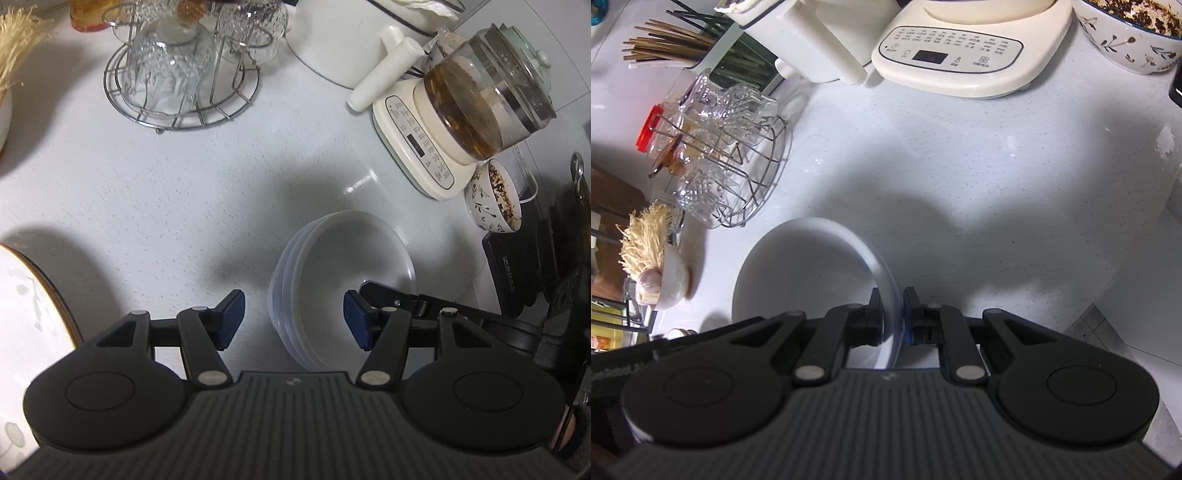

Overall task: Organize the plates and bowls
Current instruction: 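Lift the nested bowls with both grippers and carry them over the plate stack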

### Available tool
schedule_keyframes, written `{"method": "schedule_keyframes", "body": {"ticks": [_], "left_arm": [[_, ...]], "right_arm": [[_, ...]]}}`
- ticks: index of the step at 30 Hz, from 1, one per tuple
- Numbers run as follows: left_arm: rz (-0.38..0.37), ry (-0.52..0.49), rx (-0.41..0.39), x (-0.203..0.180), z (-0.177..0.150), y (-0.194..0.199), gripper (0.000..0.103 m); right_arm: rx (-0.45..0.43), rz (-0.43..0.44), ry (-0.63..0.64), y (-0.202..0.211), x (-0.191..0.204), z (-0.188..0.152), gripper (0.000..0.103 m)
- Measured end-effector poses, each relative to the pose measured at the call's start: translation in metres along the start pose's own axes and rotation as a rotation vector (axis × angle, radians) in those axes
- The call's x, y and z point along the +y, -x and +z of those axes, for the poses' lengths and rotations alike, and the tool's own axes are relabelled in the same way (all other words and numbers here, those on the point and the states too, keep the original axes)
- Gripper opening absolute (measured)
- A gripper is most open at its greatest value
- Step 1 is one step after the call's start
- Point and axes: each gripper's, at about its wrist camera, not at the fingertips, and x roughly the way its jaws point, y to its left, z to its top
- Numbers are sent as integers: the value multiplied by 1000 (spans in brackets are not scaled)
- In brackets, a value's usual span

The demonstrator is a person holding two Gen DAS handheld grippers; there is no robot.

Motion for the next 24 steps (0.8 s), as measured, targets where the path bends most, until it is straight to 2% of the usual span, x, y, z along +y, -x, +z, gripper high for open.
{"method": "schedule_keyframes", "body": {"ticks": [10,24], "left_arm": [[-12,22,13,-1,-1,-15,62],[-23,38,65,7,3,-35,39]], "right_arm": [[-8,10,5,2,-3,-2,14],[-31,14,-15,6,-7,-6,14]]}}
